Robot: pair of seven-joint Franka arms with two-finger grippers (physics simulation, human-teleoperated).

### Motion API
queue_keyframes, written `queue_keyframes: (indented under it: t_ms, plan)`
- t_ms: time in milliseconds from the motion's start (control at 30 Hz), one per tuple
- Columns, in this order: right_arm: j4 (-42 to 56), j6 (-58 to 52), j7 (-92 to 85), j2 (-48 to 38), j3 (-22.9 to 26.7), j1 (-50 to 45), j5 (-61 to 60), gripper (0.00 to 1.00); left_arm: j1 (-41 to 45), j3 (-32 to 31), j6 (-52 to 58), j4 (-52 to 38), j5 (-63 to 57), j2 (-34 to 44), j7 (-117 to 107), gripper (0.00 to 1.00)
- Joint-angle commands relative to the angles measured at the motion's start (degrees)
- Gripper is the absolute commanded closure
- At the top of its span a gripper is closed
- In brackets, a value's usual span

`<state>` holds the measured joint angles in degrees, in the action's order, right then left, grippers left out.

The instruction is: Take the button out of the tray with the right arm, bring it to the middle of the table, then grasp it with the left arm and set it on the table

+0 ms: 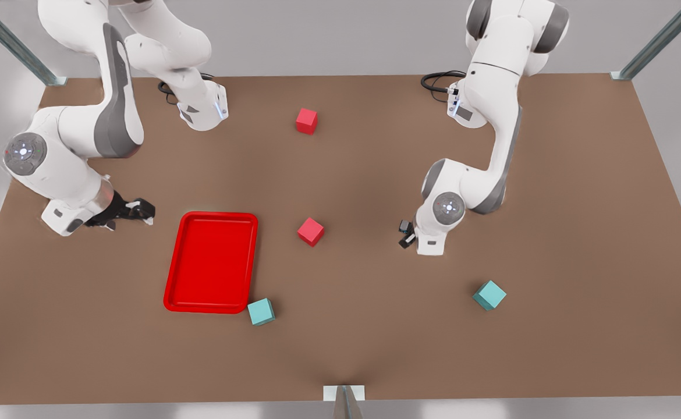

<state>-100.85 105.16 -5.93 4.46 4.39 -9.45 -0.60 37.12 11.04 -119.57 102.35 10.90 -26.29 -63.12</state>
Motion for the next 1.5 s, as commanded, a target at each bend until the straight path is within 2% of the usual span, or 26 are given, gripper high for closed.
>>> queue_keyframes:
  t_ms: [0, 167, 200, 300, 433, 1433, 1467]
  plan:
    - [0.04, -1.62, 13.92, -0.07, 0.09, 5.85, -0.19, 0.0, 0.49, 0.03, -6.64, 0.92, -1.14, 0.01, -34.0, 0.0]
    - [0.84, -1.62, 14.36, 0.46, 0.09, 5.67, -1.51, 0.0, 4.27, -0.15, -9.63, 2.15, -5.36, -3.77, -38.66, 0.0]
    - [0.75, -2.85, 22.27, 0.37, 0.09, 6.02, -1.68, 0.0, 5.24, -0.15, -10.86, 3.03, -5.36, -4.12, -37.96, 0.0]
    - [1.01, -2.41, 22.19, 0.28, 0.97, 6.2, -1.68, 0.0, 5.94, -0.59, -20.35, 10.42, -5.36, -2.46, -34.26, 0.0]
    - [3.82, -3.2, 14.19, 1.24, 0.71, 5.41, -1.59, 0.0, 5.94, -0.59, -21.14, 11.03, -5.36, -2.89, -32.6, 0.0]
    - [4.88, -3.11, 15.95, 2.39, -0.26, 4.53, -1.59, 0.0, 5.94, -0.5, -29.58, 20.17, -5.01, -2.19, -27.85, 0.0]
    - [4.97, -3.11, 15.59, 2.48, -0.18, 4.62, -1.59, 0.0, 5.86, -0.41, -29.58, 20.17, -5.01, -2.19, -27.85, 0.07]
